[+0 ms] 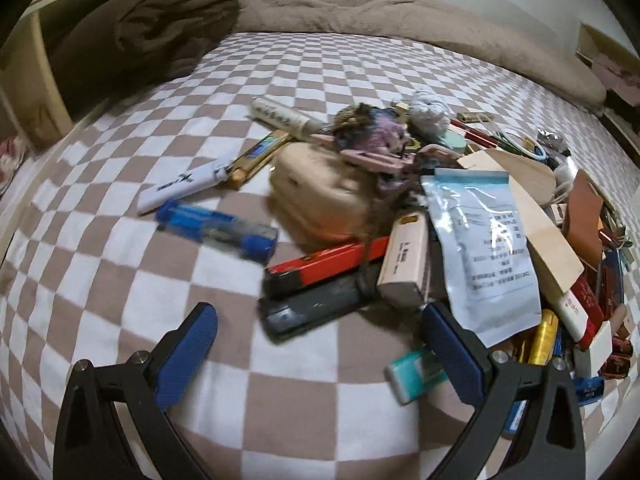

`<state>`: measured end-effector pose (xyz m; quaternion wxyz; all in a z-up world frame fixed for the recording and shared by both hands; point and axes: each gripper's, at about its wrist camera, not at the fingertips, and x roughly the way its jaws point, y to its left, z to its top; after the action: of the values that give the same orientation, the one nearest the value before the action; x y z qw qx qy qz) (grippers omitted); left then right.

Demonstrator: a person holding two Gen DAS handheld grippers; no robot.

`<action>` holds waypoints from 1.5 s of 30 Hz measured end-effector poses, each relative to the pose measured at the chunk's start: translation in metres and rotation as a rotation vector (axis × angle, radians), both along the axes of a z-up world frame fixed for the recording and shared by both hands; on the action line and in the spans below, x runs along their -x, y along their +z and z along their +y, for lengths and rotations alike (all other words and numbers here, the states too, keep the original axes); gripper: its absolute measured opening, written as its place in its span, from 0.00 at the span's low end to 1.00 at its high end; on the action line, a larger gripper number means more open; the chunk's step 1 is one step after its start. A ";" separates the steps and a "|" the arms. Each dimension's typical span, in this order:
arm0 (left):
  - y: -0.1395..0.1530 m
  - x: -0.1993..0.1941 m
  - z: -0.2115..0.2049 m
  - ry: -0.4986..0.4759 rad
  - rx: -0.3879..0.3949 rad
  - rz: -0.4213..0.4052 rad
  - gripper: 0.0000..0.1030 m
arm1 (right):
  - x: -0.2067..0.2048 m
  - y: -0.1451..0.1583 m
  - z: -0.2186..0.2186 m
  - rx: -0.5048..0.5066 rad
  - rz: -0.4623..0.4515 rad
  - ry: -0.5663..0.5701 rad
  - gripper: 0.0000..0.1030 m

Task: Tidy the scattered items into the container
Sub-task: 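Lower the left tool toward the long black case with a cord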

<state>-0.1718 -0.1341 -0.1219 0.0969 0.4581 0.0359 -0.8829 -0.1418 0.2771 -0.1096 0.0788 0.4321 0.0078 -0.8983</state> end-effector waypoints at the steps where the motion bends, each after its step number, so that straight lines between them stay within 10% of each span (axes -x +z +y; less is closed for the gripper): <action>1: 0.000 0.003 0.000 0.003 -0.001 -0.005 1.00 | 0.000 0.000 -0.001 -0.001 0.001 0.002 1.00; 16: -0.005 0.012 -0.030 0.080 0.023 -0.043 1.00 | -0.008 -0.001 -0.005 -0.005 -0.007 0.023 1.00; 26: 0.004 -0.024 -0.081 0.192 0.187 -0.089 1.00 | -0.013 -0.001 0.001 0.006 -0.003 0.011 1.00; 39: 0.027 -0.042 -0.097 0.109 0.041 0.051 1.00 | -0.016 0.000 -0.008 -0.013 -0.001 0.027 1.00; 43: 0.040 -0.028 -0.090 -0.111 -0.247 0.098 1.00 | -0.017 -0.001 -0.006 -0.011 -0.005 0.026 1.00; 45: 0.043 -0.022 -0.076 -0.134 -0.171 0.087 1.00 | -0.017 -0.002 -0.004 -0.015 -0.010 0.020 1.00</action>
<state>-0.1497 -0.2097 -0.0789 -0.0035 0.4272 0.0844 -0.9002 -0.1252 0.2730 -0.1119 0.0848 0.4372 0.0186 -0.8952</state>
